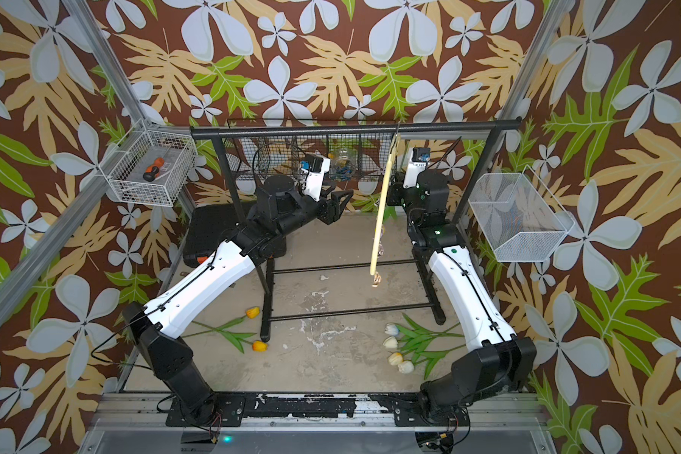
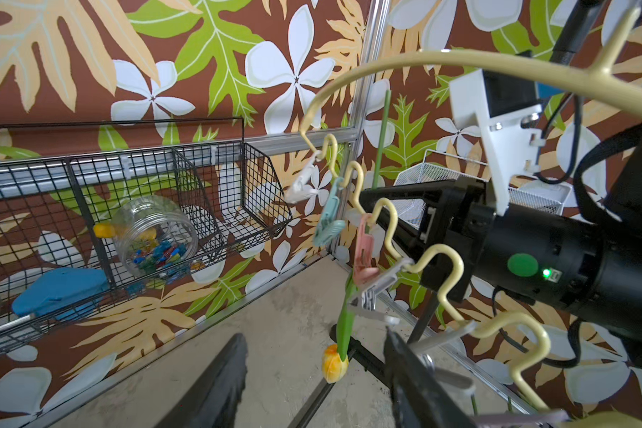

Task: Dry the flowers on a clothes hanger
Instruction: Open the clamp at the hanger.

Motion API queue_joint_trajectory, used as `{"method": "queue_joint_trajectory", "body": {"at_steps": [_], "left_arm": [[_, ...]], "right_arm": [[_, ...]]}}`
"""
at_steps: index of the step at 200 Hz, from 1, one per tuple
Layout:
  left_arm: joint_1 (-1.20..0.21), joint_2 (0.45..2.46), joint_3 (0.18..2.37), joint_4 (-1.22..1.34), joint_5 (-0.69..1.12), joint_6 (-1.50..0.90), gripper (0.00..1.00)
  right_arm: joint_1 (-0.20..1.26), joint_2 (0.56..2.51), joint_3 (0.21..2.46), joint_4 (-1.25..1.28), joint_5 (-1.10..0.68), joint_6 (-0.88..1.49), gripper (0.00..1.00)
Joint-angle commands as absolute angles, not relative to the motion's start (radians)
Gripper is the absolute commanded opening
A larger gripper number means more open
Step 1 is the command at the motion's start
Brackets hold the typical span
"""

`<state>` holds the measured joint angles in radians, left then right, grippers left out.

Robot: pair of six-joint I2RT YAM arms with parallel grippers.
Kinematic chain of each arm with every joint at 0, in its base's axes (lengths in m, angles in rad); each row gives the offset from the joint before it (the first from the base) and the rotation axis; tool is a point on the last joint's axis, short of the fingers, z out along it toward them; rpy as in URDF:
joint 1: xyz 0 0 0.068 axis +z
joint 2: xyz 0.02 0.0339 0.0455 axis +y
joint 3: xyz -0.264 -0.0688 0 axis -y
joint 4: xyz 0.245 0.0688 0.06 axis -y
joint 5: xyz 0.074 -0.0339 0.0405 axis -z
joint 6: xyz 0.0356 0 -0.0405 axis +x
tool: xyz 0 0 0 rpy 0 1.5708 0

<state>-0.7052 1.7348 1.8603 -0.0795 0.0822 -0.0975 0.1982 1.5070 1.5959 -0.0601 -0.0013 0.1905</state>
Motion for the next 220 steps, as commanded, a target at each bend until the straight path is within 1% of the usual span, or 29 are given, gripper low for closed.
{"method": "queue_joint_trajectory", "body": {"at_steps": [1, 40, 63, 83, 112, 161, 185, 220], "left_arm": [[-0.689, 1.751, 1.88, -0.04, 0.131, -0.085, 0.61], [-0.639, 1.77, 1.894, -0.029, 0.196, -0.092, 0.61], [-0.623, 1.759, 1.867, -0.014, 0.232, -0.063, 0.61], [-0.618, 1.748, 1.842, 0.0, 0.255, -0.026, 0.6], [-0.59, 1.755, 1.836, -0.001, 0.303, -0.034, 0.59], [-0.571, 1.823, 1.89, -0.016, 0.446, 0.064, 0.6], [-0.571, 1.844, 1.908, -0.015, 0.463, 0.102, 0.61], [-0.571, 1.86, 1.935, -0.011, 0.436, 0.14, 0.61]], "right_arm": [[0.198, 1.541, 1.638, -0.037, -0.059, 0.159, 0.0], [0.18, 1.587, 1.682, -0.006, -0.261, 0.124, 0.0], [0.177, 1.613, 1.716, -0.026, -0.331, 0.104, 0.0], [0.175, 1.628, 1.729, -0.038, -0.376, 0.082, 0.0], [0.172, 1.647, 1.746, -0.053, -0.439, 0.06, 0.0], [0.169, 1.707, 1.808, -0.07, -0.546, 0.026, 0.0], [0.169, 1.75, 1.873, -0.092, -0.606, 0.01, 0.0], [0.169, 1.804, 1.945, -0.12, -0.674, -0.004, 0.0]]}}
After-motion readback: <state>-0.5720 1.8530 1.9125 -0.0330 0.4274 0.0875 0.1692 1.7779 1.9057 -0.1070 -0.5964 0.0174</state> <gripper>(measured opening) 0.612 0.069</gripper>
